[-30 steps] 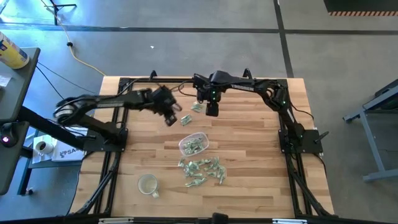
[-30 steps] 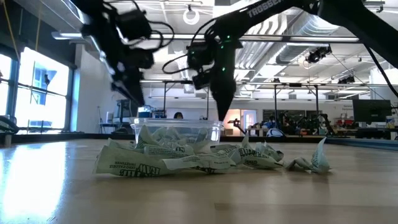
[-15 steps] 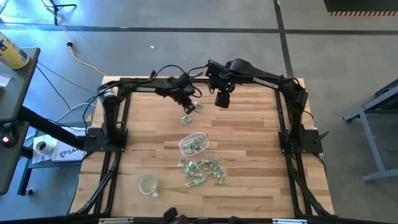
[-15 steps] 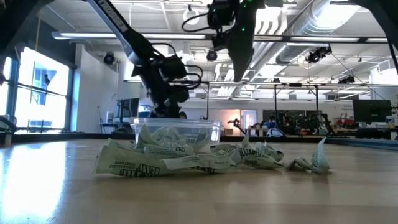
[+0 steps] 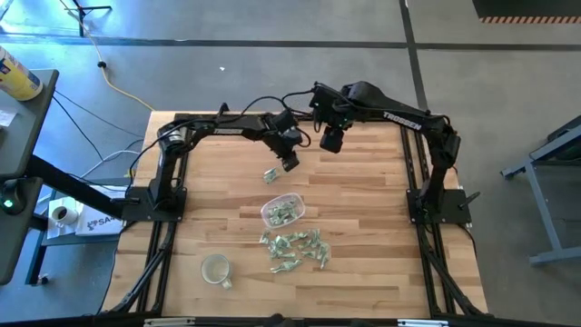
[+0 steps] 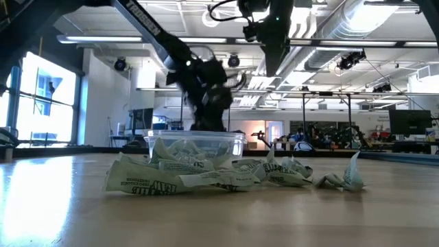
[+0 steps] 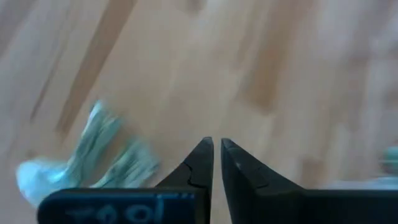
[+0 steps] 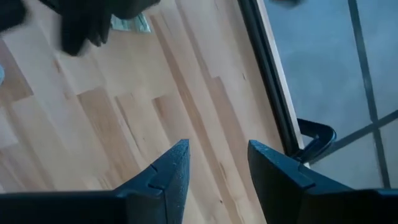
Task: Pick and place Stevia / Truvia into bins
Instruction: Put the stevia packet into the transparent container
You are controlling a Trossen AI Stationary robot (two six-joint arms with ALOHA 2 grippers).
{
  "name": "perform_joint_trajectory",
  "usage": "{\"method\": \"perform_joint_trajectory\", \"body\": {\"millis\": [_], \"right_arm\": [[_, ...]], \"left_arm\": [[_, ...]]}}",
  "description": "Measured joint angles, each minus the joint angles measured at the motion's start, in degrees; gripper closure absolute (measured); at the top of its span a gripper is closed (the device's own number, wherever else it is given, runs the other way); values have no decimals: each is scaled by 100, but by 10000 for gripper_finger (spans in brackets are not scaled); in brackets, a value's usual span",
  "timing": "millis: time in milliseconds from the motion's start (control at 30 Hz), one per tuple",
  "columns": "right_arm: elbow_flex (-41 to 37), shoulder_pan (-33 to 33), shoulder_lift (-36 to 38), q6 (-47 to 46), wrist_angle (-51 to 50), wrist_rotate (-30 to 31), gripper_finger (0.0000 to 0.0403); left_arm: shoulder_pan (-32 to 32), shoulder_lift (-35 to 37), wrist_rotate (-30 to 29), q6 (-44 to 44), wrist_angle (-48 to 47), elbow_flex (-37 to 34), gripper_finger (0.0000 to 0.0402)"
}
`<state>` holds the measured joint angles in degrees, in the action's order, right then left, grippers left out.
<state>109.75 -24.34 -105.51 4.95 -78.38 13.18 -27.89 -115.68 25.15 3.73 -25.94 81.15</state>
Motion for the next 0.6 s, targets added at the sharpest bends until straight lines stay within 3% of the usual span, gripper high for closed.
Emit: {"method": "perform_joint_trajectory", "body": {"millis": [67, 200, 333, 400, 533, 600], "right_arm": [[-2, 0, 0, 47, -7, 59, 248], [-2, -4, 0, 131, 32, 64, 245], [-2, -13, 0, 130, 50, 62, 246], [-2, -15, 0, 105, 59, 64, 248], [-2, -16, 0, 105, 67, 50, 248], [-2, -34, 0, 129, 73, 40, 246]], "left_arm": [[25, 148, -155, 14, -7, 242, 349], [-81, 213, -1300, -100, -450, 685, 367], [-403, -129, -1698, 11, -1078, 976, 371], [-582, -337, -1690, 285, -1715, 1000, 365], [-815, -634, -1040, 558, -1938, 1073, 348], [-821, -791, -991, 568, -1759, 1090, 344]]}}
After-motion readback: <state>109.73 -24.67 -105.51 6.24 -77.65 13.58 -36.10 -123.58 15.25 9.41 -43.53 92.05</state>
